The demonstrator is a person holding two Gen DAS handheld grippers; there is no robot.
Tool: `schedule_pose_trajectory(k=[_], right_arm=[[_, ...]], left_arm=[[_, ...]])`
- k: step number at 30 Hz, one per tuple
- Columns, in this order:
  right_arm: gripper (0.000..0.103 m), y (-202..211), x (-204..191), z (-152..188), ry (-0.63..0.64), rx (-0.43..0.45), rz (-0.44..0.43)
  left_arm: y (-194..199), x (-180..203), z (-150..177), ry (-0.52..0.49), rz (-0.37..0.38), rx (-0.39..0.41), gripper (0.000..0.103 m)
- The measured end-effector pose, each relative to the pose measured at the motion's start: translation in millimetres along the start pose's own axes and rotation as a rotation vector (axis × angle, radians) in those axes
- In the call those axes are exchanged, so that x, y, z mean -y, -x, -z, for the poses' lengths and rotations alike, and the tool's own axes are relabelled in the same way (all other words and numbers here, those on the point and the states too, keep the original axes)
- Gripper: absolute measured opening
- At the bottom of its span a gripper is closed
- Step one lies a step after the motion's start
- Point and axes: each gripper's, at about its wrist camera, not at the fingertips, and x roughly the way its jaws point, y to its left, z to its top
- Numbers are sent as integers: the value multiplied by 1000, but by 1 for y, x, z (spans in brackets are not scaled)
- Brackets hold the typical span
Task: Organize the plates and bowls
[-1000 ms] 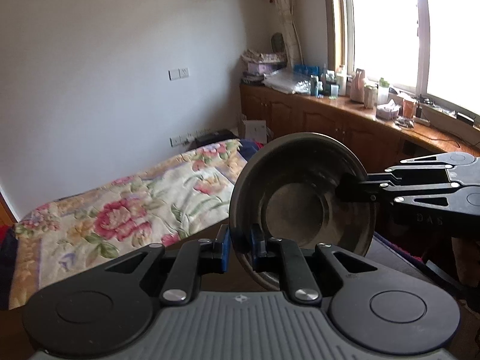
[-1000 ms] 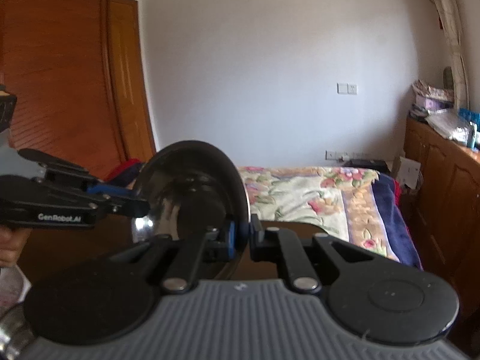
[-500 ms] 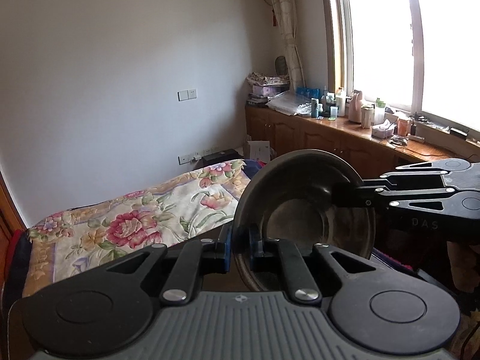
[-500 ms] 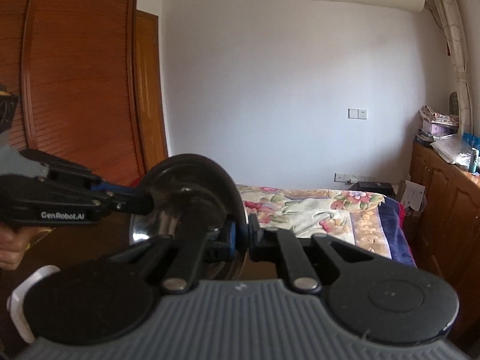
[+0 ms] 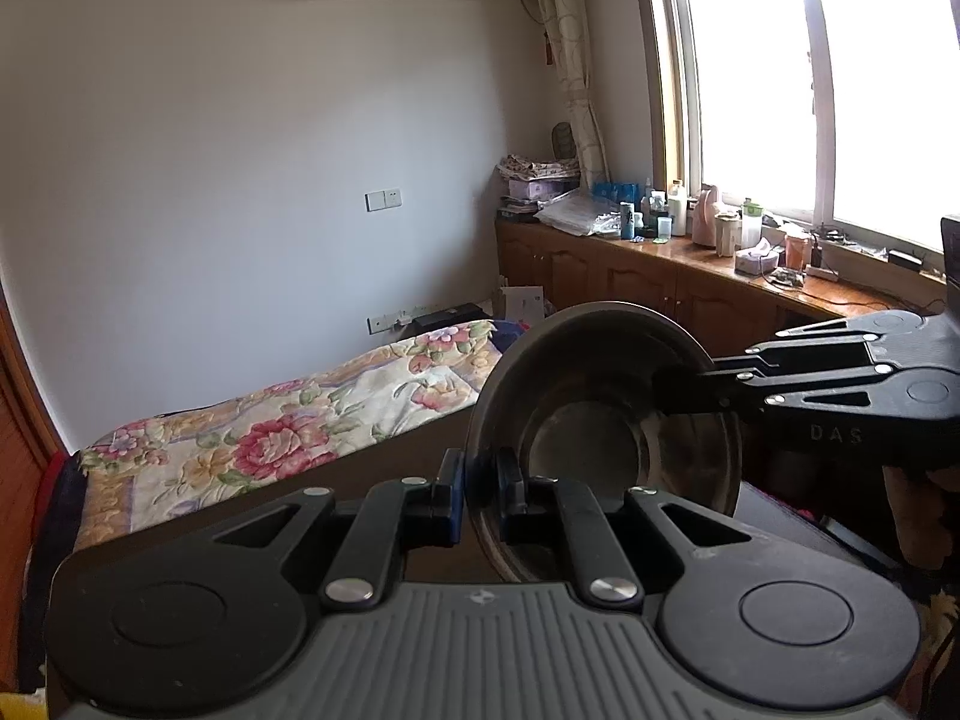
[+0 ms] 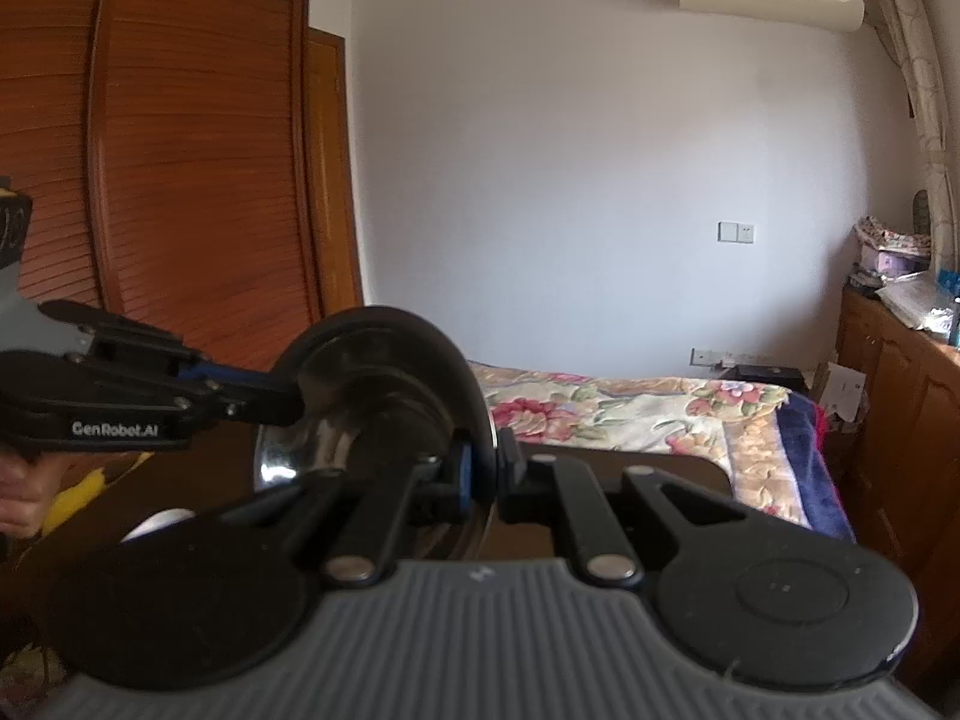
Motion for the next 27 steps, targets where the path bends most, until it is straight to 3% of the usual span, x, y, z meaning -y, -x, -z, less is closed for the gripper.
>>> schedule_pose_trajectory(k=[10, 27], right_arm=[[10, 8, -23, 31, -5, -46, -44], [11, 0, -38, 78, -27, -136, -44]], left_arm=[[21, 0, 45, 77, 12, -28, 19], [-1, 5, 96, 151, 19, -89, 19]])
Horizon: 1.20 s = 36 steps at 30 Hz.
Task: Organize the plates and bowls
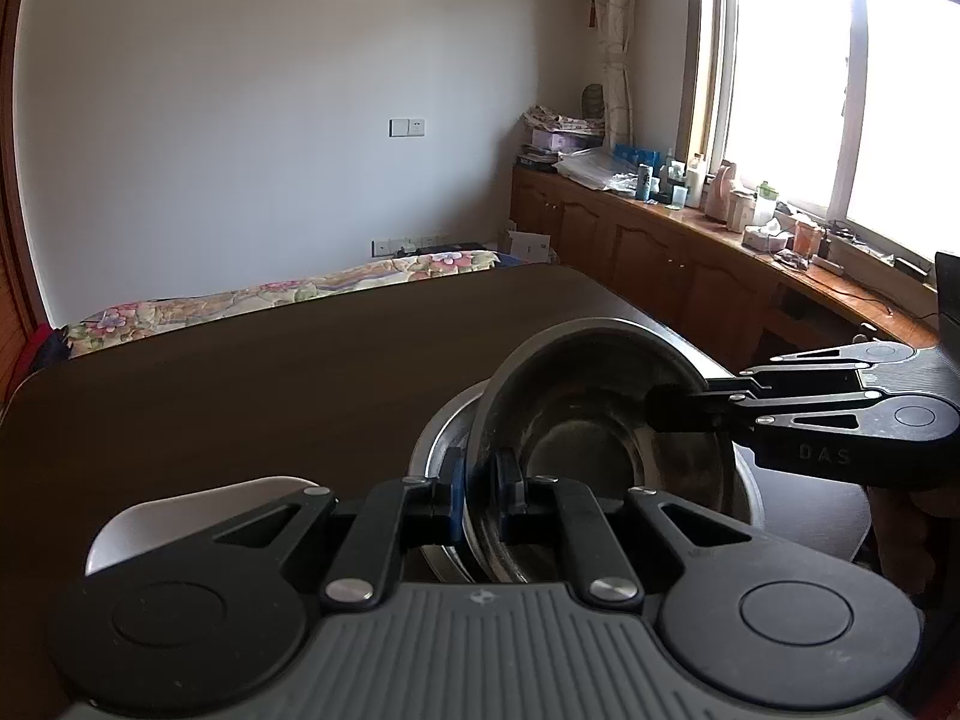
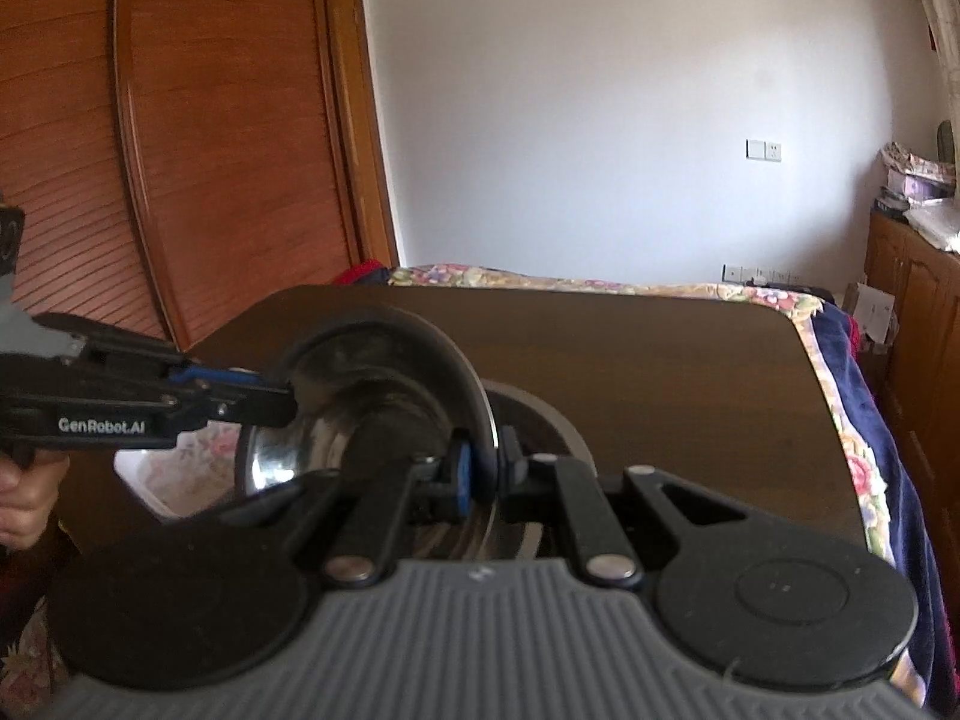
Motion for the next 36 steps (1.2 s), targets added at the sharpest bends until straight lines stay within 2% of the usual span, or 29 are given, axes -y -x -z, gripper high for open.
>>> schedule_pose_trajectory(k=[15, 22, 26, 28, 30, 36], right_arm=[[13, -22, 8, 10, -2, -12, -2], [15, -22, 9, 12, 35, 27, 15], [16, -18, 8, 14, 48, 49, 33], [21, -15, 7, 14, 52, 65, 40], [24, -12, 5, 15, 56, 78, 42], [26, 5, -5, 18, 87, 141, 74]], left_arm=[[-27, -9, 15, 28, 10, -25, 21], [-28, -9, 16, 21, 11, -4, 22], [-20, -7, 22, 12, 1, 29, 30], [-15, -5, 23, 6, -11, 51, 32], [-8, -3, 24, -2, -15, 69, 43], [13, 6, 29, -13, -49, 137, 62]])
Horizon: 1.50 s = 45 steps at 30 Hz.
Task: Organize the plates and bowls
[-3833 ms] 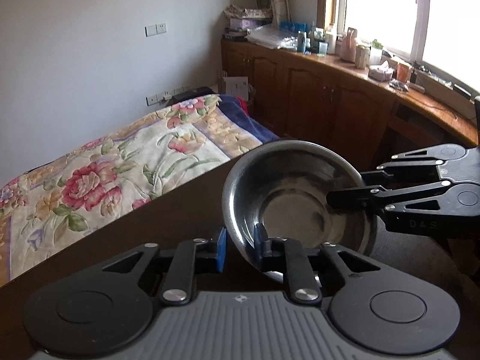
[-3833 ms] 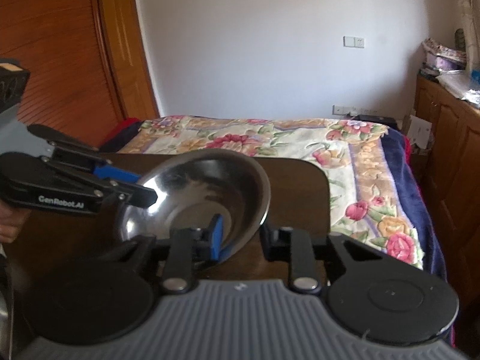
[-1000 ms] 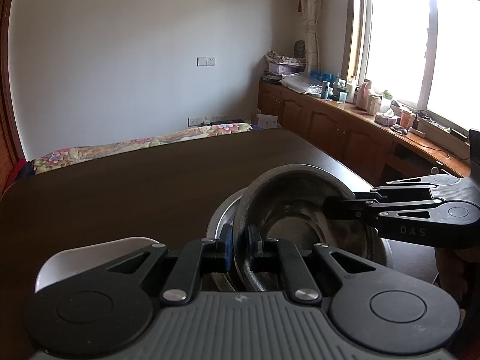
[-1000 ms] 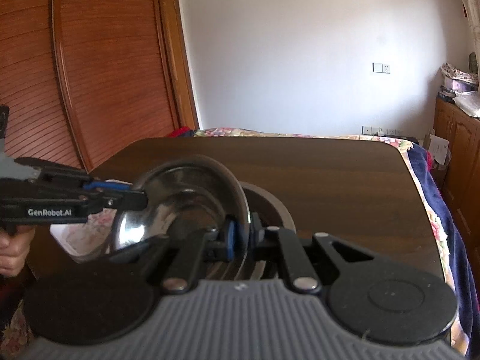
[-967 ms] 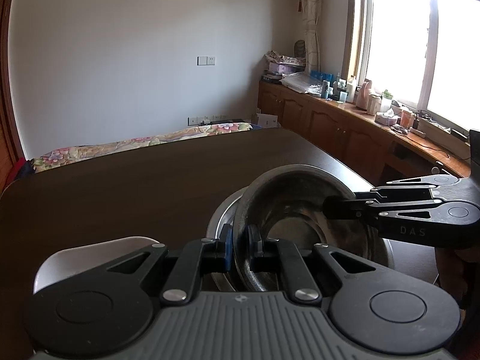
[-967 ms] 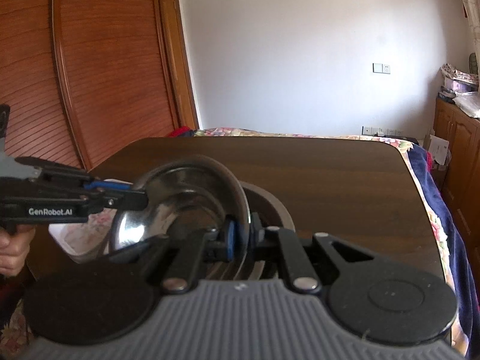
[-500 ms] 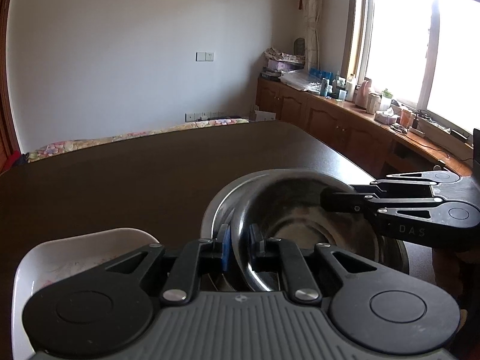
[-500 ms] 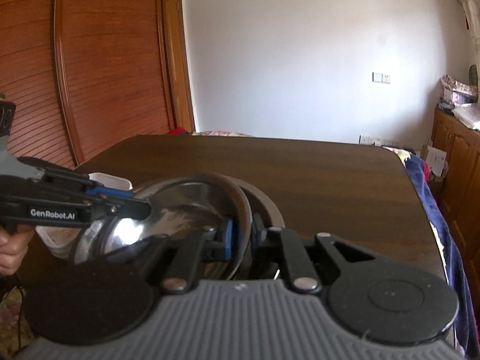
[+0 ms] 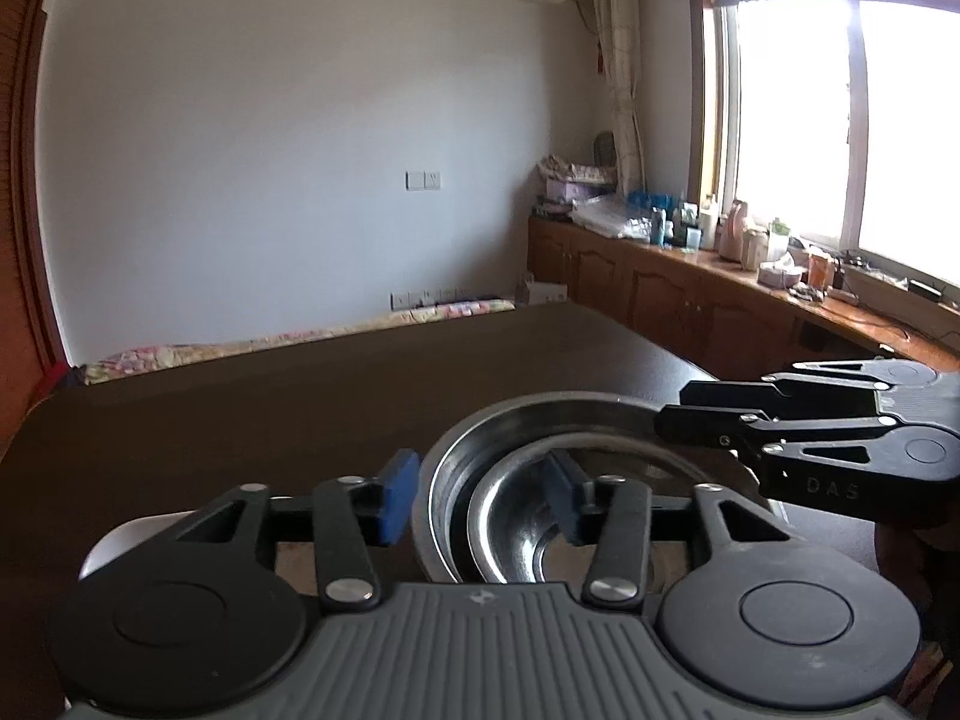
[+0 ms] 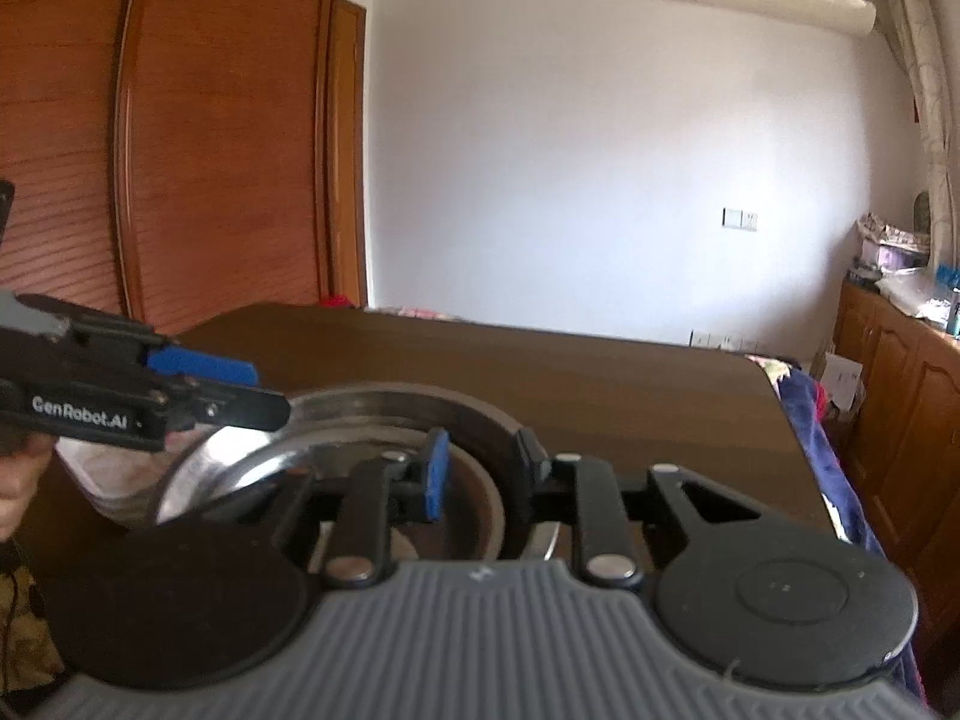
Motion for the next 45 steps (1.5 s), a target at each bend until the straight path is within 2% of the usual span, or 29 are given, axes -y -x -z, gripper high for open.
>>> schedule_pose_trajectory(k=[5, 9, 12, 17, 20, 22, 23, 26, 30, 35, 45], right_arm=[[34, 17, -5, 2, -6, 46, 11], [49, 27, -6, 6, -25, 70, 17], [51, 34, -8, 10, -30, 81, 26], [64, 43, -12, 13, -45, 102, 36], [83, 47, -11, 13, -58, 107, 28], [101, 52, -9, 13, -66, 126, 32], [103, 54, -9, 13, -66, 133, 37], [103, 55, -6, 13, -75, 138, 40], [103, 52, -5, 19, -91, 151, 61], [103, 41, -12, 27, -24, 164, 120], [103, 38, -6, 26, -25, 166, 114]], left_arm=[[18, 8, 5, 1, -57, 56, 73], [34, 14, 11, 3, -73, 88, 82], [42, 15, 16, 14, -78, 96, 91], [53, 13, 23, 61, -99, 109, 97], [61, 9, 28, 75, -103, 112, 100], [65, 8, 32, 73, -118, 115, 101], [66, 8, 33, 63, -122, 115, 102], [68, 6, 37, 55, -145, 124, 103], [66, 3, 41, 102, -161, 134, 103], [63, 4, 38, 105, -170, 154, 103], [54, 6, 36, 110, -134, 160, 103]])
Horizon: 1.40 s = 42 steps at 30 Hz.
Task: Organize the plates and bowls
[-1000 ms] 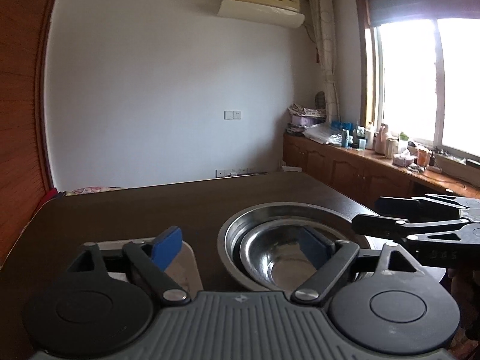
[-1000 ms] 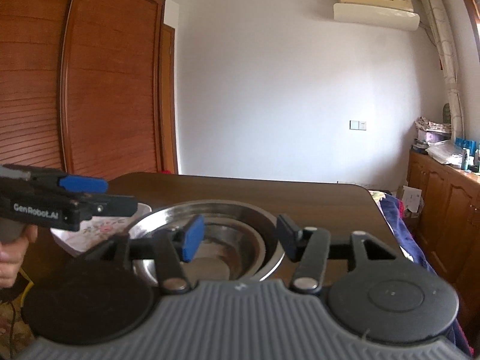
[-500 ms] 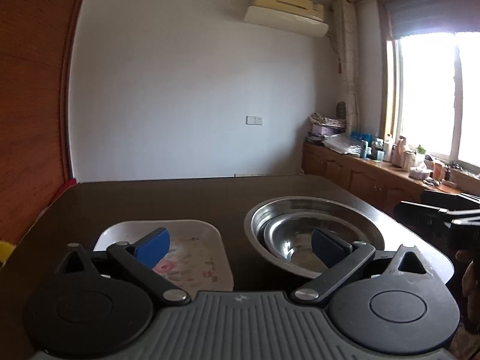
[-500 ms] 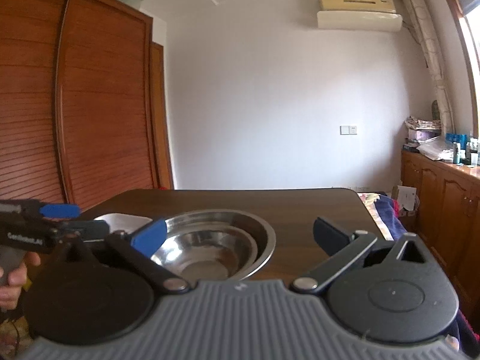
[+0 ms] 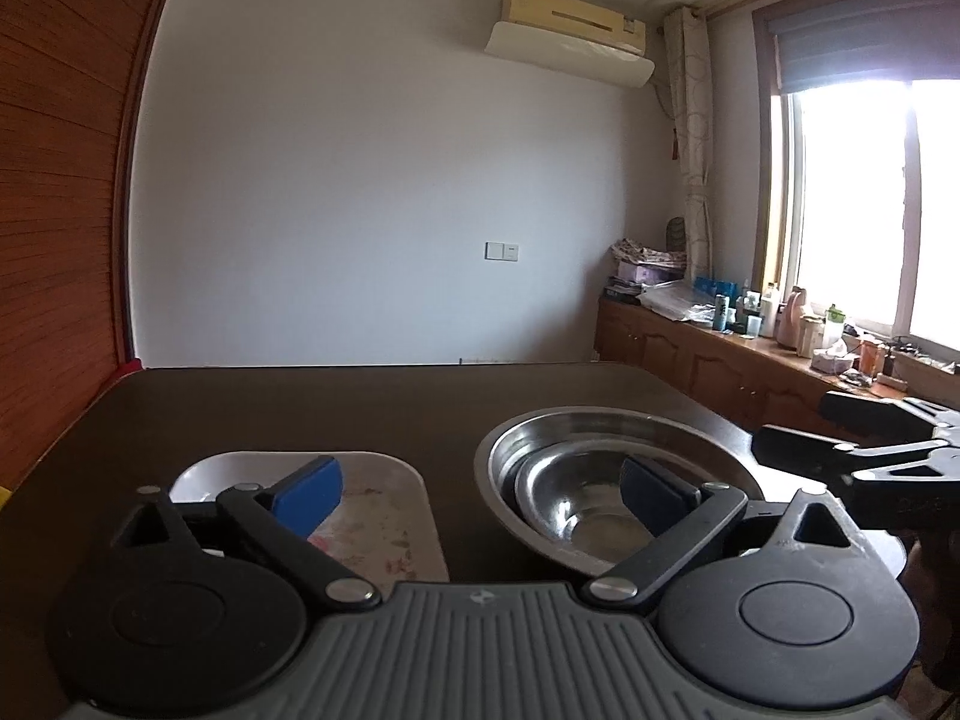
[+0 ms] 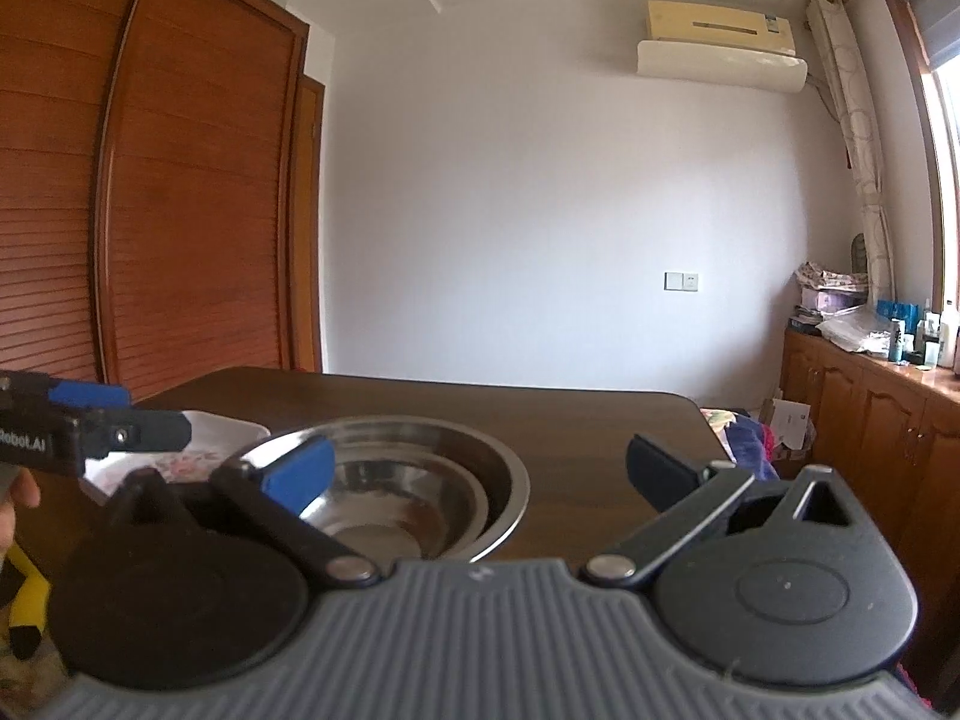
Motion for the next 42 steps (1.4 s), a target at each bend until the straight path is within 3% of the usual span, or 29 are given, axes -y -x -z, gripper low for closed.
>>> schedule_pose_trajectory(k=[4, 8, 15, 23, 32, 35, 37, 42], right_arm=[[103, -6, 2, -1, -15, -15, -1], [102, -12, 5, 0, -18, -27, 5], [82, -24, 11, 6, -73, -82, -17], [71, -29, 10, 16, -108, -126, -32], [61, -35, 9, 18, -136, -153, -54], [53, -39, 9, 18, -142, -160, -60], [41, -39, 8, 18, -150, -166, -72], [29, -39, 11, 18, -192, -162, -57]], left_arm=[[-2, 1, -2, -8, 4, 1, 100], [-8, 1, -2, -12, 7, -17, 87], [-24, -1, 0, 22, 10, -67, 64], [-32, 0, 6, 53, 25, -93, 50], [-41, 4, 8, 66, 52, -107, 50], [-41, 0, 11, 83, 61, -111, 49], [-41, 0, 10, 82, 58, -112, 49], [-41, -3, 9, 94, 56, -113, 49]])
